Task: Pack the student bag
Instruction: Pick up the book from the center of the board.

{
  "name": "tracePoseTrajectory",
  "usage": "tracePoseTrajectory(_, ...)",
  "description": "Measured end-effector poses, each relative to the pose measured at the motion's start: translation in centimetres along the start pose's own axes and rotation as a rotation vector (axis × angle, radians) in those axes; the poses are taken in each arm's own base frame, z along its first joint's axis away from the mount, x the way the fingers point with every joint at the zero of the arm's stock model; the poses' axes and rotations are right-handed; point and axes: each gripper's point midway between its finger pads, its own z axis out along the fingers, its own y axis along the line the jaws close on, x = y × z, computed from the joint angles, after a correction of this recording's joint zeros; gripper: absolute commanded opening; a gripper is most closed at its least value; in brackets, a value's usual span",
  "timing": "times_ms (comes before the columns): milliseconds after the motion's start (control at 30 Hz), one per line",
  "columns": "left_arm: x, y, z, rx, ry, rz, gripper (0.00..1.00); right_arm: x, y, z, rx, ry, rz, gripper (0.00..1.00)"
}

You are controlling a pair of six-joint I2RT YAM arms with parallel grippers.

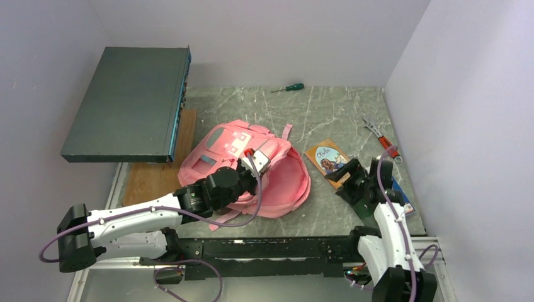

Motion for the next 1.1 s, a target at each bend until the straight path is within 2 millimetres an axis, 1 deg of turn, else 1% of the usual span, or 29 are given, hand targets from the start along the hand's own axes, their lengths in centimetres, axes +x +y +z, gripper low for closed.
tracePoseTrajectory(67,0.0,-0.1,0.0,0.006,-0.001,0.000,0.00,1.9,-2.0,0.9,-0.005,0.058,0.123,0.80)
tracePoseTrajectory(100,-0.1,-0.1,-0.1,0.007,-0.002,0.000,0.00,2.5,-2.6,1.1,-0.010,0.075,0.170,0.80)
tracePoseTrajectory(133,-0.1,-0.1,-0.1,0.007,-0.002,0.000,0.00,3.1,-3.1,1.3,-0.024,0.084,0.218,0.80)
tracePoseTrajectory(200,-0.2,-0.1,-0.2,0.009,-0.004,0.000,0.00,3.5,-3.4,1.5,-0.052,0.080,0.277,0.80)
tracePoseTrajectory(367,-0.3,-0.1,-0.3,0.015,-0.007,-0.001,0.00,2.3,-3.5,2.2,-0.104,-0.003,0.311,0.79)
tracePoseTrajectory(500,-0.2,-0.3,-0.3,0.023,-0.004,0.001,0.00,2.0,-5.1,3.3,-0.088,-0.063,0.345,0.77)
tracePoseTrajectory(567,-0.2,-0.3,-0.4,0.026,-0.003,0.002,0.00,1.7,-5.3,3.6,-0.090,-0.090,0.354,0.76)
tracePoseTrajectory(700,-0.3,-0.4,-0.5,0.033,-0.007,-0.001,0.00,0.0,-5.7,3.9,-0.093,-0.180,0.332,0.71)
tracePoseTrajectory(833,-0.3,-0.5,-0.5,0.041,-0.005,0.000,0.00,-0.4,-5.8,4.4,-0.123,-0.215,0.332,0.66)
tracePoseTrajectory(933,-0.3,-0.5,-0.6,0.044,-0.004,0.003,0.00,-0.7,-5.8,4.7,-0.136,-0.231,0.332,0.59)
tracePoseTrajectory(1100,-0.2,-0.5,-0.6,0.044,-0.003,0.004,0.00,-1.4,-6.0,5.0,-0.135,-0.261,0.338,0.43)
